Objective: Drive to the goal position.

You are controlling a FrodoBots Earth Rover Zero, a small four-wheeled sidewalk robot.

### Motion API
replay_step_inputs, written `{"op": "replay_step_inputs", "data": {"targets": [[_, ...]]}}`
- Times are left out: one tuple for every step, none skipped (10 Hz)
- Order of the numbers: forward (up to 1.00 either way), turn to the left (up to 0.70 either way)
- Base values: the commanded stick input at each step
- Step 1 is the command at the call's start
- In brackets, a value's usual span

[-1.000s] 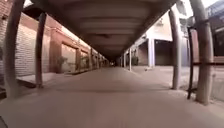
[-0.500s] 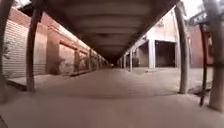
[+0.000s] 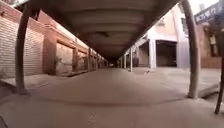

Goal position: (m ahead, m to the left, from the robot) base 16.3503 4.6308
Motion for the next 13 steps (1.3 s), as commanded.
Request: {"op": "replay_step_inputs", "data": {"targets": [[0.70,0.00],[0.70,0.00],[0.70,0.00],[0.70,0.00],[0.70,0.00],[0.70,0.00],[0.70,0.00],[0.70,0.00],[0.70,0.00],[0.70,0.00],[0.70,0.00],[0.70,0.00],[0.70,0.00]]}}
